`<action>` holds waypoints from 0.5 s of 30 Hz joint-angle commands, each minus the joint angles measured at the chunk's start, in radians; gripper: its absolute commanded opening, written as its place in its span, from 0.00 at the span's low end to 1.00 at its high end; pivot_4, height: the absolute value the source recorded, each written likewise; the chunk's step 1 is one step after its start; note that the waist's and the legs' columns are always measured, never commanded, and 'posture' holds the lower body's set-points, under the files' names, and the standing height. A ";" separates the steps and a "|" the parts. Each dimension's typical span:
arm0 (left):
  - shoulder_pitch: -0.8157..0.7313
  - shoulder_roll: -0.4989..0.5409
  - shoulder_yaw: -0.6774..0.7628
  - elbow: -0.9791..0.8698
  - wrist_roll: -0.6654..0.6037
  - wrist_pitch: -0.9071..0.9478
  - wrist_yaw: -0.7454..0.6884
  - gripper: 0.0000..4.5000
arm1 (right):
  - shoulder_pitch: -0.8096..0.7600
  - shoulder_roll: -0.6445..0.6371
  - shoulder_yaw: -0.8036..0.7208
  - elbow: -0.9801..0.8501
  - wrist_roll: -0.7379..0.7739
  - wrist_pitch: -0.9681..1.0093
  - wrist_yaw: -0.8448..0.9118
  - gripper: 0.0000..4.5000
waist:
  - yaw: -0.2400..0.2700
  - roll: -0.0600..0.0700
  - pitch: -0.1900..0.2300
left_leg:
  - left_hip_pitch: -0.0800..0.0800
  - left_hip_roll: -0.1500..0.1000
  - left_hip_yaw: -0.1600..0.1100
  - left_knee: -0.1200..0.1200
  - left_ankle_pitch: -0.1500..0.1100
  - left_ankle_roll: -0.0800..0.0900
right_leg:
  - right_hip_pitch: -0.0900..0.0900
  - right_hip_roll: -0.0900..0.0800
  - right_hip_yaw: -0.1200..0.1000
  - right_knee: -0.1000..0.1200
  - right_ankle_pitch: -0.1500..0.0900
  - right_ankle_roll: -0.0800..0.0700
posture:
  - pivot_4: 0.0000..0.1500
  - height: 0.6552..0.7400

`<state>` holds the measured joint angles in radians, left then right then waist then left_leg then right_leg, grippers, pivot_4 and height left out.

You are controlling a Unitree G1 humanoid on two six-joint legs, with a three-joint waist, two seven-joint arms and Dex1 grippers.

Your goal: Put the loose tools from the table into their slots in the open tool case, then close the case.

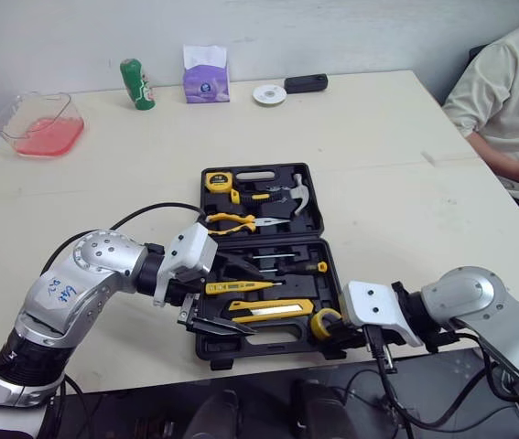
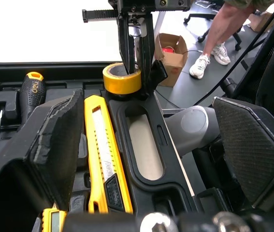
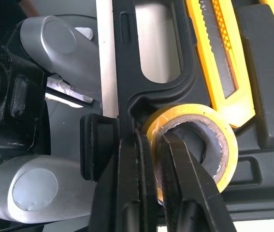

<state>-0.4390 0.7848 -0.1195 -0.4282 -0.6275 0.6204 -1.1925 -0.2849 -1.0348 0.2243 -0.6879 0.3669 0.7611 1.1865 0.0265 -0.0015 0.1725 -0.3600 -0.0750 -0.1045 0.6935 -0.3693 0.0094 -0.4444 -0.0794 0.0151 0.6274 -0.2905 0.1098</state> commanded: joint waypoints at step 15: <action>-0.024 -0.028 0.011 -0.034 -0.026 0.006 0.005 1.00 | 0.191 0.275 -0.199 0.111 0.146 -0.263 -0.091 0.58 | 0.000 -0.003 -0.001 | 0.001 0.000 0.000 0.000 0.000 0.000 | 0.000 0.000 0.000 0.000 0.000 0.000 | 1.00 1.00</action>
<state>-0.4560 0.7592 -0.1195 -0.4280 -0.6294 0.6242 -1.1910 -0.1087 -0.7720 0.0267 -0.5856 0.5386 0.5752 1.0985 0.0263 -0.0043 0.1714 -0.3592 -0.0750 -0.1041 0.6932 -0.3693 0.0094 -0.4439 -0.0790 0.0156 0.6277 -0.2905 0.1099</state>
